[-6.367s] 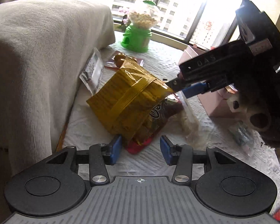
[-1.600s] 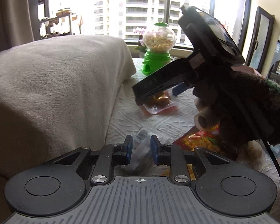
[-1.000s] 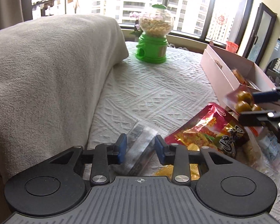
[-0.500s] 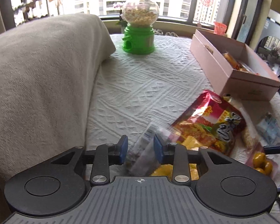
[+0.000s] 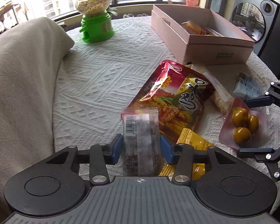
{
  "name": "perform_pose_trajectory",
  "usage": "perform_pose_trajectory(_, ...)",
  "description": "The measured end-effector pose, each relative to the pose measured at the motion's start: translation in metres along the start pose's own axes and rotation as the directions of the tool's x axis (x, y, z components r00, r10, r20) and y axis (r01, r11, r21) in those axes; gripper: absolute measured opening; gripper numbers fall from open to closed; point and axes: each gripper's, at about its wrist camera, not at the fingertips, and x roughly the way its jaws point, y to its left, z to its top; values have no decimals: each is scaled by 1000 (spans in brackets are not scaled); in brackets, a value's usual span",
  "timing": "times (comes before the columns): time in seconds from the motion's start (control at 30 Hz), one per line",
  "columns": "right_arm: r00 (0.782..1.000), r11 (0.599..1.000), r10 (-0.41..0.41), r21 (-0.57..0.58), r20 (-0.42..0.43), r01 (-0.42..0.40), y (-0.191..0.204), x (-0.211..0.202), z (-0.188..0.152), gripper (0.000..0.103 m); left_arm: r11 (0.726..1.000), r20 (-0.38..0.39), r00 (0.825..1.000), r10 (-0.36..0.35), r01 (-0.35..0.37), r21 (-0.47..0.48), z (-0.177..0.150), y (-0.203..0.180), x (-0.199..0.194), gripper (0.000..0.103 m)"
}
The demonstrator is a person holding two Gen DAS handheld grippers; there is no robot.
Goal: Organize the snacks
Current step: 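Lift the brown-snack tray with the right tool while the left tool lifts the biscuit bag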
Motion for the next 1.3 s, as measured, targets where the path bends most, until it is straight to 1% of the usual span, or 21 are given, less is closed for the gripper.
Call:
perform_pose_trajectory(0.1,1000,1000,-10,14,14,10,3,1,0,89,1000,36,999,-13,13,-16,-6,3,-1,51)
perform_pose_trajectory(0.17,1000,1000,-18,7,23,18,6,1,1,88,1000,60,998,-5,6,-11,-11,3,-3,47)
perform_pose_trajectory(0.2,1000,1000,-16,-8,26,16,9,0,2,82,1000,59,998,1,1,-24,-12,3,-5,43)
perform_pose_trajectory(0.23,1000,1000,-2,-30,23,3,13,-3,3,71,999,52,999,3,-1,-44,-11,5,-7,42)
perform_pose_trajectory(0.3,1000,998,-2,-60,19,3,17,-10,6,71,998,65,998,3,1,-63,-12,7,-16,42)
perform_pose_trajectory(0.37,1000,997,-5,-72,30,8,15,-21,7,71,997,90,996,22,-15,-71,-10,7,-28,42)
perform_pose_trajectory(0.5,998,999,-26,-37,56,28,-1,-47,9,71,997,166,985,45,-35,-63,0,-4,-64,39)
perform_pose_trajectory(0.57,998,1000,-23,-15,52,24,-12,-58,8,71,1000,177,984,7,-6,-3,7,-22,-78,38)
perform_pose_trajectory(0.6,998,1000,-28,-11,52,29,-17,-64,7,71,999,173,985,-25,20,25,12,-33,-82,18)
perform_pose_trajectory(0.63,998,999,-40,-12,54,40,-21,-69,6,71,998,164,985,-57,50,45,16,-42,-82,8)
perform_pose_trajectory(0.67,997,998,-55,-15,58,56,-24,-73,5,71,996,164,984,-71,62,58,22,-51,-81,13)
perform_pose_trajectory(0.8,990,993,-119,9,72,118,-44,-90,6,71,992,214,970,-113,96,86,55,-71,-82,12)
perform_pose_trajectory(0.87,988,991,-132,28,74,130,-55,-97,8,71,989,230,964,-134,114,97,71,-75,-82,12)
perform_pose_trajectory(0.93,987,990,-142,31,79,140,-64,-102,7,71,978,209,960,-184,157,139,76,-84,-79,13)
perform_pose_trajectory(1.0,985,987,-160,41,68,158,-70,-100,3,71,959,178,954,-241,205,196,70,-99,-71,15)
perform_pose_trajectory(1.03,984,985,-167,59,56,164,-74,-96,-1,71,945,143,954,-265,228,235,64,-109,-63,17)
perform_pose_trajectory(1.07,985,983,-167,79,42,163,-78,-92,-6,71,932,86,957,-276,244,267,56,-122,-52,17)
perform_pose_trajectory(1.1,986,982,-163,102,27,159,-81,-88,-12,71,928,43,961,-272,251,276,49,-133,-43,18)
perform_pose_trajectory(1.17,989,981,-146,129,12,144,-83,-82,-24,71,932,-4,968,-252,244,269,34,-149,-28,18)
perform_pose_trajectory(1.27,990,980,-138,142,3,137,-79,-78,-42,71,937,-21,988,-155,154,315,10,-175,-16,19)
perform_pose_trajectory(1.3,990,979,-142,145,-1,140,-77,-78,-47,71,935,-20,991,-133,132,328,4,-181,-14,19)
